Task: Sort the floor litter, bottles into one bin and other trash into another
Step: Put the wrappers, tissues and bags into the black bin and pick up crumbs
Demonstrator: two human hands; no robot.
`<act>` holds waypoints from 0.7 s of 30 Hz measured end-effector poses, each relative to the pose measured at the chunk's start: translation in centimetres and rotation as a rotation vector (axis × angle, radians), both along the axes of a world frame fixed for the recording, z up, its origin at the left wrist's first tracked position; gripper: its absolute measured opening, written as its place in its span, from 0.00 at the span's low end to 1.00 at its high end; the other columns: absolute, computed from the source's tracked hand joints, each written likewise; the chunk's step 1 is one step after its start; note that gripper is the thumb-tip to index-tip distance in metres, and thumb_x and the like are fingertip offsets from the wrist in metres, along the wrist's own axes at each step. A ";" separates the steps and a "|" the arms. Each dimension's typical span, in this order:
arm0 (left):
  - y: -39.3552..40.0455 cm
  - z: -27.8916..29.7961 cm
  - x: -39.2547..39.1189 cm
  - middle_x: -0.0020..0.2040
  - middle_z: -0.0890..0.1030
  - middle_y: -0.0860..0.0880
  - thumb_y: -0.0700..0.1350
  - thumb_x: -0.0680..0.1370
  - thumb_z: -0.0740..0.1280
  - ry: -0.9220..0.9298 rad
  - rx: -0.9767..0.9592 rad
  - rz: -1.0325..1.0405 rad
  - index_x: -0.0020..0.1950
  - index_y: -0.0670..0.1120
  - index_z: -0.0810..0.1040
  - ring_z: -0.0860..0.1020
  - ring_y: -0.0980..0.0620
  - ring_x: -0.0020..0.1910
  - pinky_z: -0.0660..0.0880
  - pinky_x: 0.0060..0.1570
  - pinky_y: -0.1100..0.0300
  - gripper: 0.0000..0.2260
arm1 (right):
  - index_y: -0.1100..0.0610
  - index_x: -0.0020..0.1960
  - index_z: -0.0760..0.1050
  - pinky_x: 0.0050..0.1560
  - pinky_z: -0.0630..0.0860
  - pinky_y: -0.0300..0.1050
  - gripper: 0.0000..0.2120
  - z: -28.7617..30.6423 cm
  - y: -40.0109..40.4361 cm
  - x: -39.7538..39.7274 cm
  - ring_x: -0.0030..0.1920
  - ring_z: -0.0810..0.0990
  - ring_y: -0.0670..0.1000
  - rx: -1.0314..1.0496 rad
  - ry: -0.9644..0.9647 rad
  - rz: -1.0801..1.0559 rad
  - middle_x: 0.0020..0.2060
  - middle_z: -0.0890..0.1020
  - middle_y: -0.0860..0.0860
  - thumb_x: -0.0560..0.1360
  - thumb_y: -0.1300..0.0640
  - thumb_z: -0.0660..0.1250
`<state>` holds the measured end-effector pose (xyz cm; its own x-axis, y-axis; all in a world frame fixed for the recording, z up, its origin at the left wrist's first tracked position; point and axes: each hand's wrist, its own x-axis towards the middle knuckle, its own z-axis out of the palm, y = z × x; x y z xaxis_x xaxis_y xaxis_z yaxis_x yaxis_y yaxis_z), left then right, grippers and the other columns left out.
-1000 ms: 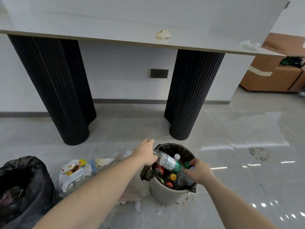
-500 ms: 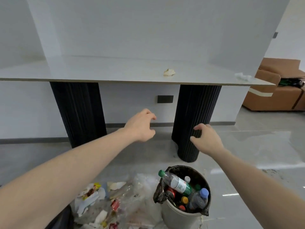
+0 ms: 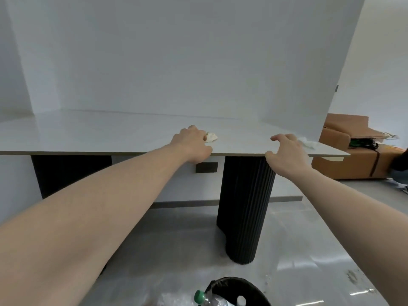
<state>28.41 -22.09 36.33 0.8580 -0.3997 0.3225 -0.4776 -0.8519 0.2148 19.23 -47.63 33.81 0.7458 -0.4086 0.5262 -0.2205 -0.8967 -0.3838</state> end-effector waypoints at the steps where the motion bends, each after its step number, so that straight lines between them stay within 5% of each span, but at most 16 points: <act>1: -0.7 0.2 0.8 0.71 0.69 0.46 0.52 0.79 0.62 0.018 -0.001 0.017 0.73 0.52 0.72 0.72 0.43 0.66 0.72 0.62 0.50 0.22 | 0.53 0.73 0.69 0.63 0.71 0.55 0.25 0.3 -1.0 0.5 0.71 0.66 0.60 -0.004 0.017 -0.036 0.72 0.68 0.54 0.77 0.53 0.63; 8: -3.5 -1.0 5.7 0.77 0.64 0.45 0.56 0.80 0.55 0.208 -0.067 0.029 0.75 0.58 0.71 0.69 0.40 0.70 0.69 0.69 0.48 0.23 | 0.56 0.79 0.61 0.74 0.62 0.61 0.31 0.6 -9.2 4.8 0.74 0.61 0.66 0.085 0.219 -0.289 0.75 0.62 0.62 0.78 0.47 0.58; 13: -4.5 -2.4 7.0 0.80 0.59 0.47 0.52 0.82 0.51 0.144 0.071 0.088 0.76 0.60 0.68 0.62 0.40 0.74 0.61 0.69 0.46 0.22 | 0.56 0.77 0.62 0.75 0.59 0.62 0.33 -0.6 -11.8 7.6 0.76 0.55 0.67 0.152 0.318 -0.384 0.77 0.56 0.65 0.76 0.44 0.58; 17: -5.0 -2.5 7.5 0.73 0.67 0.48 0.48 0.81 0.50 0.171 0.095 0.087 0.74 0.59 0.69 0.62 0.40 0.71 0.60 0.65 0.44 0.23 | 0.55 0.78 0.62 0.74 0.54 0.64 0.37 -1.5 -12.2 9.2 0.78 0.49 0.66 0.198 0.391 -0.439 0.79 0.51 0.66 0.73 0.39 0.51; 21: -5.3 -2.4 7.6 0.66 0.74 0.48 0.44 0.78 0.51 0.187 0.105 0.098 0.68 0.55 0.73 0.63 0.42 0.66 0.60 0.58 0.45 0.21 | 0.57 0.79 0.60 0.74 0.52 0.63 0.36 -0.3 -12.4 9.2 0.79 0.47 0.62 0.221 0.424 -0.511 0.80 0.47 0.62 0.74 0.43 0.56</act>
